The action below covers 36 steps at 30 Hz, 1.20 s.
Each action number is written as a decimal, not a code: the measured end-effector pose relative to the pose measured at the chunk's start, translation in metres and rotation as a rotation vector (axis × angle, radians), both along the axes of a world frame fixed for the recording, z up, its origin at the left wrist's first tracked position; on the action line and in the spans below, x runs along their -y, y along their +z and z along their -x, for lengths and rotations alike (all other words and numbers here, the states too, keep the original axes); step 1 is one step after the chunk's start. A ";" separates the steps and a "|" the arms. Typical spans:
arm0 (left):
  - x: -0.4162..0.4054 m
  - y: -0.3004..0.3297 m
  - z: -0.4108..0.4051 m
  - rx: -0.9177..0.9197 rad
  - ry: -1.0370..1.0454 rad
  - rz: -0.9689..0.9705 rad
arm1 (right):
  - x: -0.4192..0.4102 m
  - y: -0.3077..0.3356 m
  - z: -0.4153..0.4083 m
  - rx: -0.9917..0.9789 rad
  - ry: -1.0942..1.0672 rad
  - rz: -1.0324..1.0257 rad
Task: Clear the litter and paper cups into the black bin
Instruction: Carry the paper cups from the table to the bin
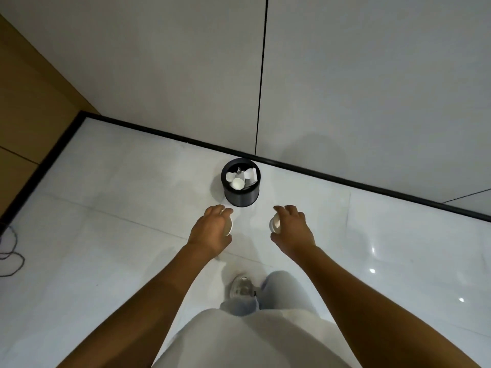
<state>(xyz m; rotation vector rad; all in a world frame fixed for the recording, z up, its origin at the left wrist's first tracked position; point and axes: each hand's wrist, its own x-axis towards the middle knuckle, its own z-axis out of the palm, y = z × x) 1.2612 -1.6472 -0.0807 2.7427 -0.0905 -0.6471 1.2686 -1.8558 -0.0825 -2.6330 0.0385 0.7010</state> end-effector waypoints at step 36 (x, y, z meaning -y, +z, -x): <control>-0.056 -0.339 -0.271 -0.039 0.342 0.048 | -0.097 -0.407 -0.332 -0.174 0.126 -0.183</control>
